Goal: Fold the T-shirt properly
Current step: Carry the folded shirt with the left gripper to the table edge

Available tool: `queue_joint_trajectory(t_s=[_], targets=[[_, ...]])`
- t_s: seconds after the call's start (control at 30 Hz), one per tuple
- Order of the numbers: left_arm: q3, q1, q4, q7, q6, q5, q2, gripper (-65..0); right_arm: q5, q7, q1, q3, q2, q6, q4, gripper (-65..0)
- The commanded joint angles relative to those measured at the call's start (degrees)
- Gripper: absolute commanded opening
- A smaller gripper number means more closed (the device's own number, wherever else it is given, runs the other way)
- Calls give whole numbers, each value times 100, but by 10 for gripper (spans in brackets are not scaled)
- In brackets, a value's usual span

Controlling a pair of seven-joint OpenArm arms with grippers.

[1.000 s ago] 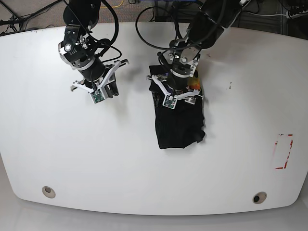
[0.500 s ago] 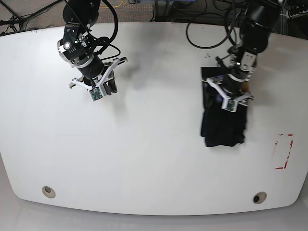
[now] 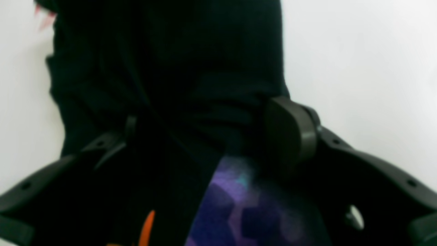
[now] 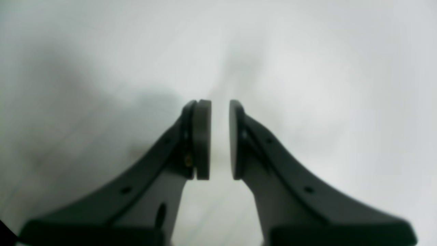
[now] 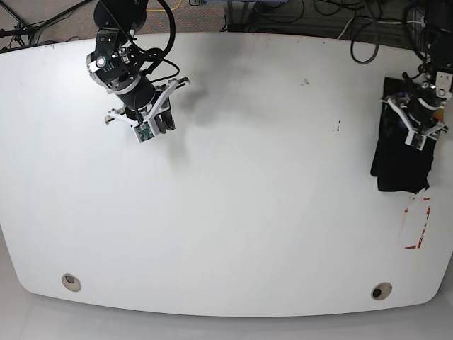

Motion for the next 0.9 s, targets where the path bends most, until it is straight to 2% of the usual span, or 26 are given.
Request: queue_joint_trajectory(t_s=[0.0,0.43,0.67,0.73,0.87], targets=[[-148,198,-394,940,-231,413,-278,-222,85,129,9,13,25,32,139,-563],[-1177,163,-1493,914,-1373,413,-841,-222,85,129,-53,13,25,32,148,-563],[-1818,154,-1475,940,-1910,387,-894,-222,85,129,-140,4,16,32,183,-563],[-1994,128,-1300,958,-2094,387,-894,-222,85,129,-140,4,16,32,183,-563],[-2232,58,-675,1134,-2253,395,-850,-222,85,164,-132,4,25,32,183,-563]])
